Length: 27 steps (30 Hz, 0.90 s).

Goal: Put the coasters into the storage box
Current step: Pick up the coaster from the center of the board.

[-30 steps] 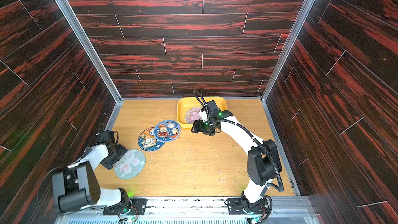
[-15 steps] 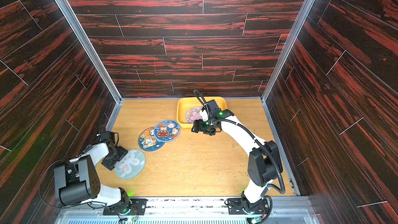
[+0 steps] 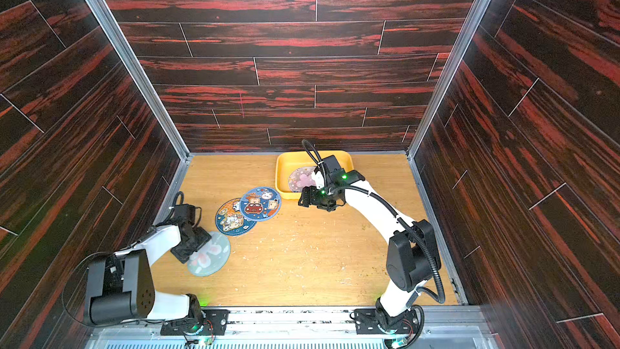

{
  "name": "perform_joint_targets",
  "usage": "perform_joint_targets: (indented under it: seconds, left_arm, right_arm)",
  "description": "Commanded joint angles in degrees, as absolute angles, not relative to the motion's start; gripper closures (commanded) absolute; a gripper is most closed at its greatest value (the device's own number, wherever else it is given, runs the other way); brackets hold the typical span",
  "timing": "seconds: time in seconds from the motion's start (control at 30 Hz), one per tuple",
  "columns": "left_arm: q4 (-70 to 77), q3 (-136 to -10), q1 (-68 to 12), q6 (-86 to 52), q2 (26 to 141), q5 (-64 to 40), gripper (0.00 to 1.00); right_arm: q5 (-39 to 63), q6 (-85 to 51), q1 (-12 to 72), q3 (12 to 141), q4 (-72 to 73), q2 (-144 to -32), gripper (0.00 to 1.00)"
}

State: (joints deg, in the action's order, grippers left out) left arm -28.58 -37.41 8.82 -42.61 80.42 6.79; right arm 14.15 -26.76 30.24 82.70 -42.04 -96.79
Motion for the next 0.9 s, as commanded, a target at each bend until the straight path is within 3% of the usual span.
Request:
perform_joint_targets:
  seconds: [0.0, 0.17, 0.37, 0.87]
  left_arm:
    - [-36.21, -35.77, 7.21, -44.78, 78.03, -0.77, 0.17]
    - [-39.89, -40.76, 8.27, -41.73, 75.31, 6.33, 0.14]
    - [-37.8, -42.71, 14.22, -38.62, 78.46, 6.84, 0.11]
    - [-33.4, -42.8, 19.69, -37.37, 81.39, 11.11, 0.09]
  right_arm:
    - [14.19, -25.97, 30.5, 82.02, -42.66, -93.46, 0.2]
    - [14.47, -26.05, 30.5, 81.67, -42.45, -93.21, 0.19]
    - [14.68, -26.06, 30.5, 82.04, -42.88, -92.95, 0.19]
    - [14.48, -25.22, 30.48, 83.93, -44.34, -93.03, 0.19]
